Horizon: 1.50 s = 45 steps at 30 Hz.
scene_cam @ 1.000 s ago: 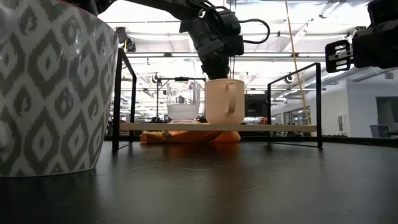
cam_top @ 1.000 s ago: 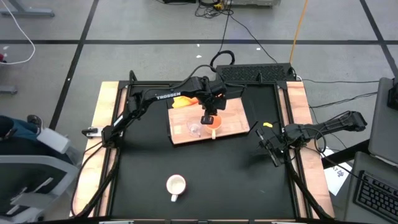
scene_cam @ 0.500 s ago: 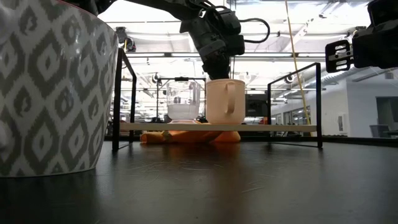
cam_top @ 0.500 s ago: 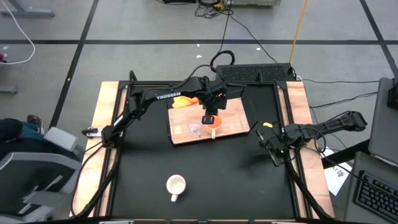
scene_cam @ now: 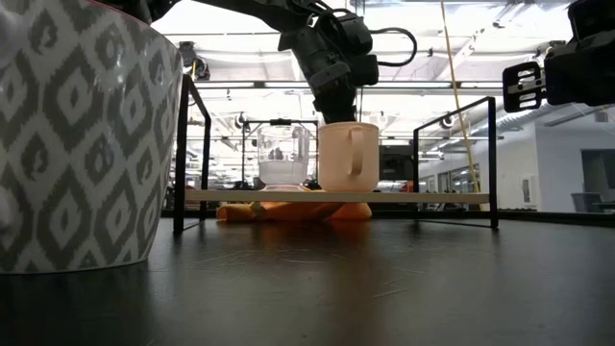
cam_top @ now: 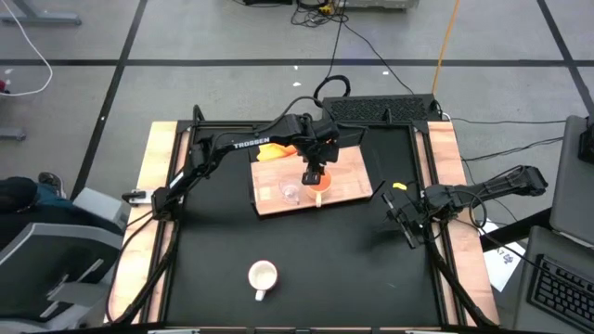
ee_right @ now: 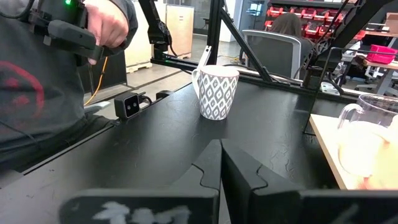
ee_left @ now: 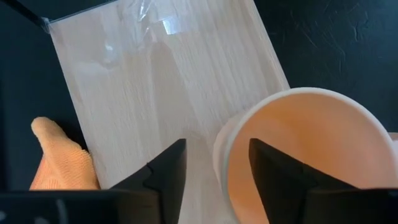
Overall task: Stack small to large cups/mugs on shelf
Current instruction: Put the orange mug on the shelf
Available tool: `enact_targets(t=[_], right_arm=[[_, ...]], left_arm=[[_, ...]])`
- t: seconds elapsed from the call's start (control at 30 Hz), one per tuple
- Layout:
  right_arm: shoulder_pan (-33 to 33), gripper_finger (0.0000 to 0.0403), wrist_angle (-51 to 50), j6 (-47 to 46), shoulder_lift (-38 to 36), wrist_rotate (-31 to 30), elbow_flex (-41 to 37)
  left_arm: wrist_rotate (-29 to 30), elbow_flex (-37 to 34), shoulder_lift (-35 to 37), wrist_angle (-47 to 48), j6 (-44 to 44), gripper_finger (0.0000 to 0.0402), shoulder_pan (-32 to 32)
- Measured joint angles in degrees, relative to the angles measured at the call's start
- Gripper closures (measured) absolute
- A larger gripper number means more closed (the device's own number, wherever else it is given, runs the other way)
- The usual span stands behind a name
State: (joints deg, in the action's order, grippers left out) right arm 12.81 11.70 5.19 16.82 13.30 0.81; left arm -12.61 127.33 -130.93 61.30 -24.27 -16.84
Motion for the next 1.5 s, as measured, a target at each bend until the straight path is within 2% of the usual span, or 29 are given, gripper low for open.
enact_targets(t=[1.5], right_arm=[[0.0,0.0403,-0.6,-0.2,0.0,0.0,0.0]], left_arm=[[-2.1,0.0,0.0,0.1,4.5,0.0217,-0.5]])
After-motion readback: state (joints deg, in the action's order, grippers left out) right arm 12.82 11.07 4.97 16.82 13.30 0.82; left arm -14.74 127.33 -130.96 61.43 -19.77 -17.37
